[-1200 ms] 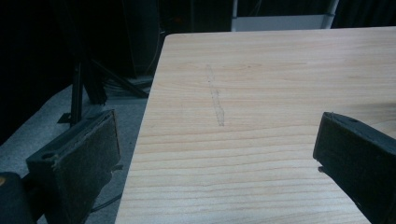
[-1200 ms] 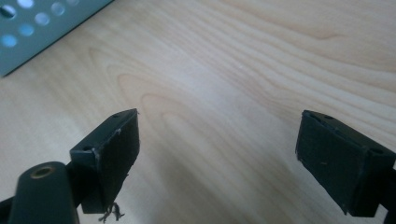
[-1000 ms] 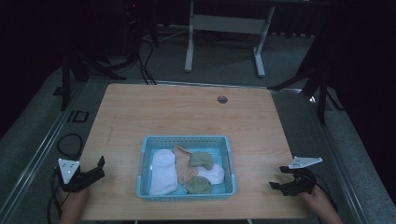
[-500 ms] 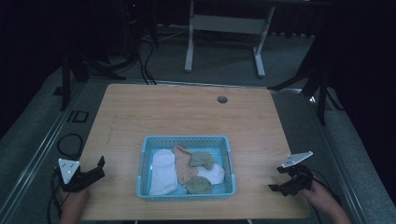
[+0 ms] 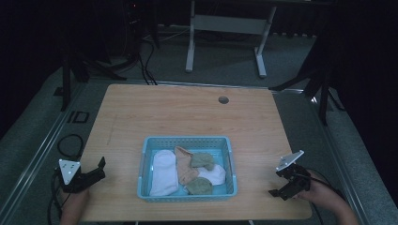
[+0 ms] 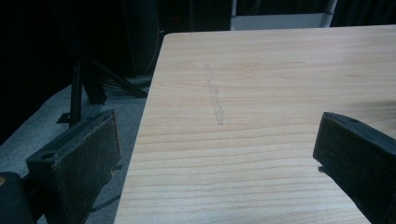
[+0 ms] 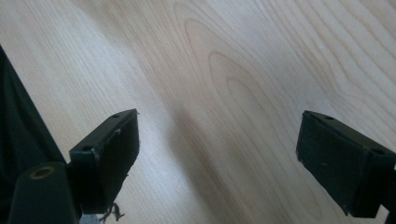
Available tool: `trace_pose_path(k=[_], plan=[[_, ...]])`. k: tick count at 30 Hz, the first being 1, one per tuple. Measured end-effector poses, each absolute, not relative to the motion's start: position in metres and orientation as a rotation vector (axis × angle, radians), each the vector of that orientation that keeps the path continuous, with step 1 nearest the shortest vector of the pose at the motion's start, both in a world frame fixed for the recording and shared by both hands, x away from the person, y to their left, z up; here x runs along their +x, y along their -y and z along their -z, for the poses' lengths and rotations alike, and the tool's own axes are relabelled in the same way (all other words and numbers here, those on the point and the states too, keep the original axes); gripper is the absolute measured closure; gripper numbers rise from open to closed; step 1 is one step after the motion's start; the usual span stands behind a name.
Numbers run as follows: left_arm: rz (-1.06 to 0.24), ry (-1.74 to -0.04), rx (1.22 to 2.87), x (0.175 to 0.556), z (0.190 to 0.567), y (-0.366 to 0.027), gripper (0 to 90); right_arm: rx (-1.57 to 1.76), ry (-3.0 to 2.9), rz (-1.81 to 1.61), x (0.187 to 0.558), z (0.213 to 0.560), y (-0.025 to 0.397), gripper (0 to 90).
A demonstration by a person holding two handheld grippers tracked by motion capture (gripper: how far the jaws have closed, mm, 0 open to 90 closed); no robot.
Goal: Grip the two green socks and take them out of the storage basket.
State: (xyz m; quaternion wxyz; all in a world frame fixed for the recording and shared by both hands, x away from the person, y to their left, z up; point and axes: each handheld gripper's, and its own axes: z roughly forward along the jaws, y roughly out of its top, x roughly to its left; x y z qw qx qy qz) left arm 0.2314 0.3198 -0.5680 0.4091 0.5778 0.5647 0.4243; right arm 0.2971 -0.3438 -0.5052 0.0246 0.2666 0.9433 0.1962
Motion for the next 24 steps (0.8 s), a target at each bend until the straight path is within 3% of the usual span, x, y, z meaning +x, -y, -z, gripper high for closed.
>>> trace_pose_path(k=[16,20,24], plan=[[-1.069,-1.424,1.453,0.231,0.568,-0.320,0.3,0.763,-2.946,-0.629,0.304,0.475,0.317,14.1],[-1.067,-1.424,1.452,0.231,0.568,-0.320,0.3,0.741,-2.941,-0.621,0.305,0.466,0.311,20.1],[-1.066,-1.424,1.453,0.231,0.568,-0.320,0.3,0.749,-2.921,-0.662,0.307,0.457,0.306,20.6]])
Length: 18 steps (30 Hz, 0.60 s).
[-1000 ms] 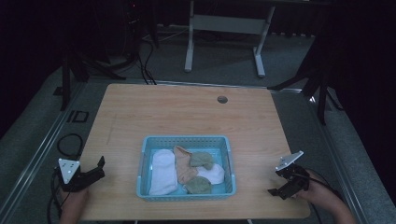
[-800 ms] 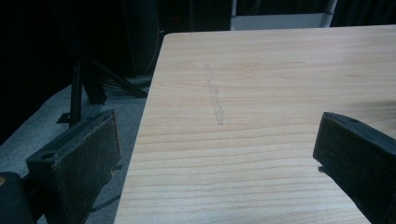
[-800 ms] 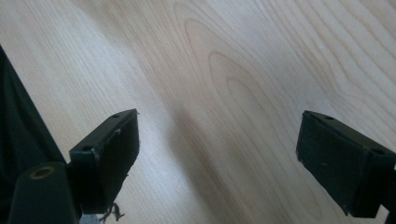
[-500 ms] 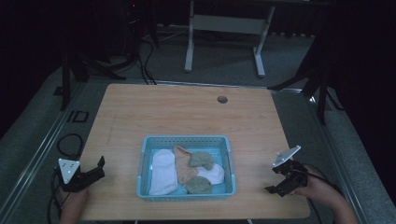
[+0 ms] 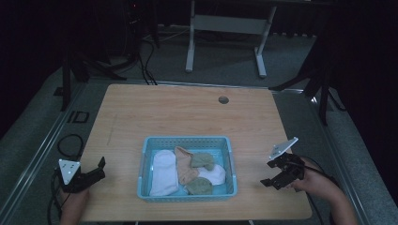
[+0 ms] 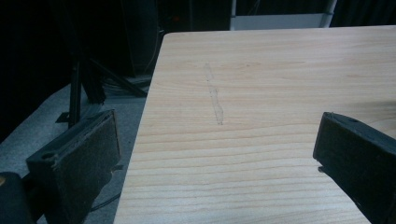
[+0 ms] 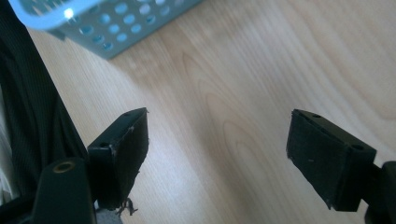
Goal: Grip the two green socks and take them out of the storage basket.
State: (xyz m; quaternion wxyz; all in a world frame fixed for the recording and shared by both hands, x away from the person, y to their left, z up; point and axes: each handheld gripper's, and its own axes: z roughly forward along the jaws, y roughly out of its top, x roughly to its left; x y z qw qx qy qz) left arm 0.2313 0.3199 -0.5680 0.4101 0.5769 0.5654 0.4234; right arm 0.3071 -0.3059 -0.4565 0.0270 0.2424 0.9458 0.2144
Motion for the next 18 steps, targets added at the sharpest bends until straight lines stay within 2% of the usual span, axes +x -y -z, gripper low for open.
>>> trace_pose_path(k=[18], plan=[[-1.066,-1.420,1.457,0.231,0.568,-0.320,0.3,0.578,-2.942,-0.664,0.314,0.422,0.263,19.7]])
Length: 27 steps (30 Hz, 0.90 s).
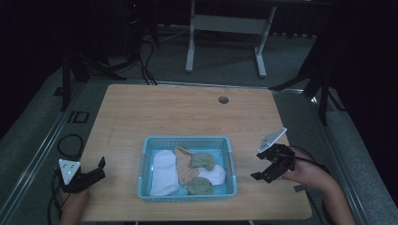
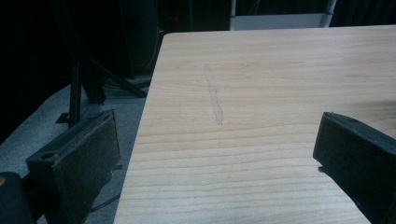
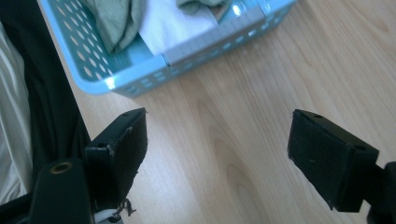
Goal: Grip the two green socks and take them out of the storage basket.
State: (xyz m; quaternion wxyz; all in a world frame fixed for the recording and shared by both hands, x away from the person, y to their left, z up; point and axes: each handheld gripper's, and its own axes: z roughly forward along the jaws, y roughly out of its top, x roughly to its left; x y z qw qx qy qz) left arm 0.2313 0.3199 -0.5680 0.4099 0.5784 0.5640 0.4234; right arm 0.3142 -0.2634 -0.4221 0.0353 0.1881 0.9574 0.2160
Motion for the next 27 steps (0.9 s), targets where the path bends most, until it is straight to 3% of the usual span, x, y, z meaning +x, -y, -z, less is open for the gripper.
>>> trace_pose_path(k=[27], plan=[[-1.067,-1.409,1.462,0.231,0.568,-0.319,0.3,0.364,-3.004,-0.695,0.319,0.412,0.194,20.1]])
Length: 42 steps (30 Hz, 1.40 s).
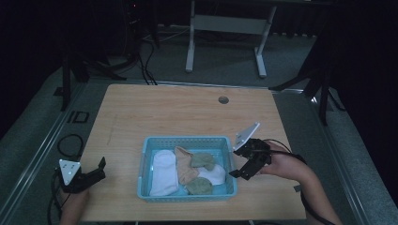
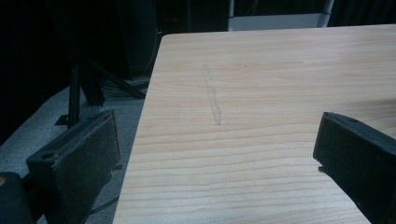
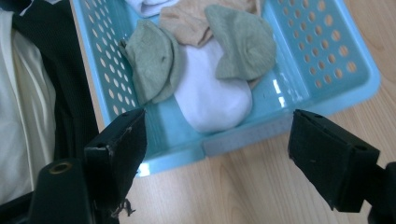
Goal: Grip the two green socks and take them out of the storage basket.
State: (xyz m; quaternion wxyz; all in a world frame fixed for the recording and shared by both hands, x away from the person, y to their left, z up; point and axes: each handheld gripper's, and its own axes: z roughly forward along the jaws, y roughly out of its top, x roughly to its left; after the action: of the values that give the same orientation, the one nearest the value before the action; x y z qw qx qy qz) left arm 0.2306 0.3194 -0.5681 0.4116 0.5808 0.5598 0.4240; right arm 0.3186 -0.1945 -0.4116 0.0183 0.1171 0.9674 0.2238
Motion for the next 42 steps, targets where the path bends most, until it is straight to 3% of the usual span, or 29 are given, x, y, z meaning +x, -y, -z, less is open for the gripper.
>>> trace_pose_path(k=[9,21,35,42], plan=[[-1.066,-1.404,1.461,0.230,0.568,-0.319,0.3,0.273,-3.044,-0.676,0.320,0.421,0.166,21.6],[-1.063,-1.397,1.460,0.230,0.568,-0.320,0.3,0.167,-3.147,-0.582,0.317,0.457,0.130,34.4],[-1.064,-1.395,1.463,0.230,0.568,-0.319,0.3,0.093,-3.147,-0.562,0.315,0.479,0.107,56.8],[-1.065,-1.394,1.464,0.230,0.568,-0.319,0.3,0.085,-3.169,-0.531,0.317,0.486,0.100,58.1]])
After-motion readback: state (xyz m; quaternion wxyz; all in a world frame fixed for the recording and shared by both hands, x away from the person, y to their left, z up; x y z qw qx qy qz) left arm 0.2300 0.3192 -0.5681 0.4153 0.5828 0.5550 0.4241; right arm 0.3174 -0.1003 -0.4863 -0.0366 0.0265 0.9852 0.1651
